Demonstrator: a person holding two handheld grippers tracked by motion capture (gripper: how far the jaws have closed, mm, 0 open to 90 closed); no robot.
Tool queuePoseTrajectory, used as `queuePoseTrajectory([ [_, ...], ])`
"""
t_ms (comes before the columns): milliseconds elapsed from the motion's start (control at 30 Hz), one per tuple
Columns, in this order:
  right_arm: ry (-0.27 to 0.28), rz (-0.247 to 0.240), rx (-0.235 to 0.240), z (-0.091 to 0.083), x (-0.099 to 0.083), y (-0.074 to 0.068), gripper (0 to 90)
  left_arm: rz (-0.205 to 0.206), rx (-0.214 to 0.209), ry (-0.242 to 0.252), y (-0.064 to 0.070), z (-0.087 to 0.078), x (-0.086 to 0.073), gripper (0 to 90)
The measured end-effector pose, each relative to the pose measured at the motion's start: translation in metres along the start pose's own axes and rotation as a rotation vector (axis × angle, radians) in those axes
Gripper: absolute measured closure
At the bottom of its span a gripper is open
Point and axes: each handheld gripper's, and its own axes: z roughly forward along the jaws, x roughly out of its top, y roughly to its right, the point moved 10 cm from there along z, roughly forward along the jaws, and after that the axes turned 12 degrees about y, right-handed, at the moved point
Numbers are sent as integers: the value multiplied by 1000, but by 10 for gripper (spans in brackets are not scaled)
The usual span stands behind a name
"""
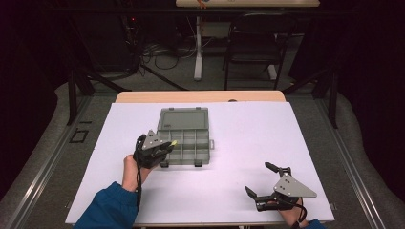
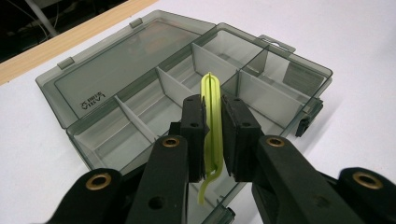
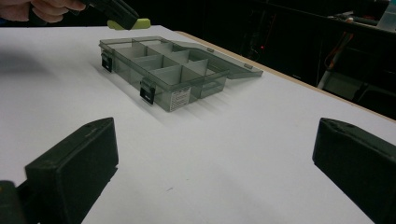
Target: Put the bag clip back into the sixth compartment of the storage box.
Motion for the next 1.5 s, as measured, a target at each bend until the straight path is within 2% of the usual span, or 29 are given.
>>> queuePoseTrajectory([
  [867, -1, 1, 1, 0, 0, 0, 0, -13, 0, -11, -1, 14, -4, 796],
  [1500, -2, 2, 1, 0, 0, 0, 0, -25, 7, -40, -2, 22, -9, 795],
])
